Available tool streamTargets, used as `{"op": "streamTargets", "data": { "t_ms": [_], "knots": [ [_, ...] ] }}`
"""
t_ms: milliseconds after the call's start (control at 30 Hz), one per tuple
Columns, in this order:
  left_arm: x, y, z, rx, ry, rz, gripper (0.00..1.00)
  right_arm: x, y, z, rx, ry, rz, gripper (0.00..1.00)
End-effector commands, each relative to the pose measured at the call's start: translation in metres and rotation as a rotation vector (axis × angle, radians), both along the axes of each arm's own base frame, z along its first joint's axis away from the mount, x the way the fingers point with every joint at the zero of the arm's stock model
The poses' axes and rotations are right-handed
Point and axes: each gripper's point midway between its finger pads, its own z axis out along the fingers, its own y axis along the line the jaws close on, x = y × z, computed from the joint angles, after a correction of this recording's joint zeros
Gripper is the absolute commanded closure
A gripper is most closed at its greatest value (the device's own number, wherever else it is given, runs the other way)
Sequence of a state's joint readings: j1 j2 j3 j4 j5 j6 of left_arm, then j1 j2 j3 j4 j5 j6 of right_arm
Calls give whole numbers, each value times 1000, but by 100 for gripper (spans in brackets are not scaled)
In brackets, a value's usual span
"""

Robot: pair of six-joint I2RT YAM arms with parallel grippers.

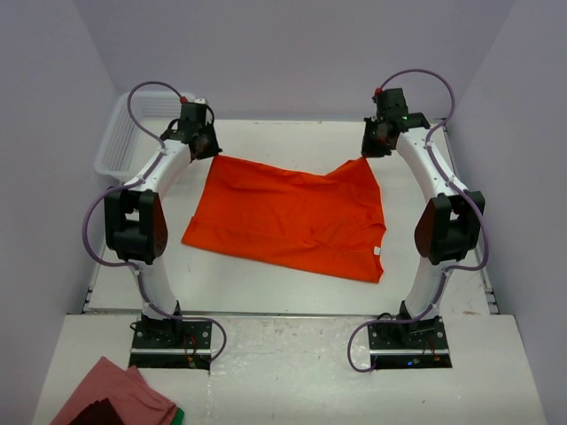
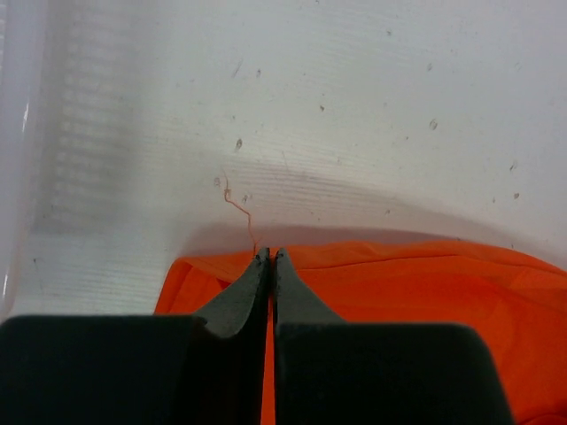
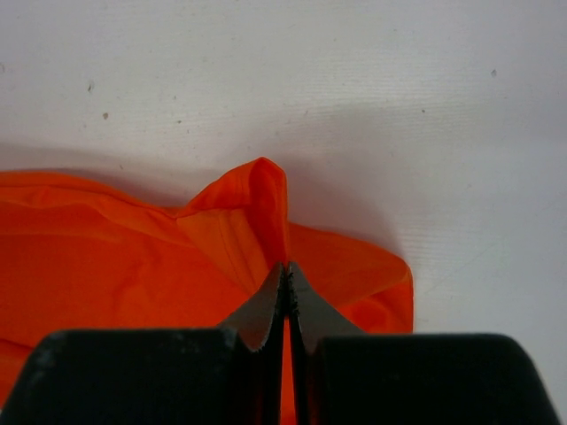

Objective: Fold and stack the t-shirts
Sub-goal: Grap the side of the flattened tshirt furthest away from the robot with both arms, then fold the other side of the tshirt into a rectangle

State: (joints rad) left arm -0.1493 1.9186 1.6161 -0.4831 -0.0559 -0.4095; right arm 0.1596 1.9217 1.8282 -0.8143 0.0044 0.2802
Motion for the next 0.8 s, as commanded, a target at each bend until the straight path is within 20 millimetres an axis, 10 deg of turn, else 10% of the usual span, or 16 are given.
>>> {"op": "streamTargets", "data": {
  "t_ms": [0,767],
  "knots": [
    [15,0,25,7,-92,0,100,-5,3,39,25,-87,1,100],
    [60,32,72,122,-232,6,100,40,-13,77,-69,-181,-31,100]
  ]
}}
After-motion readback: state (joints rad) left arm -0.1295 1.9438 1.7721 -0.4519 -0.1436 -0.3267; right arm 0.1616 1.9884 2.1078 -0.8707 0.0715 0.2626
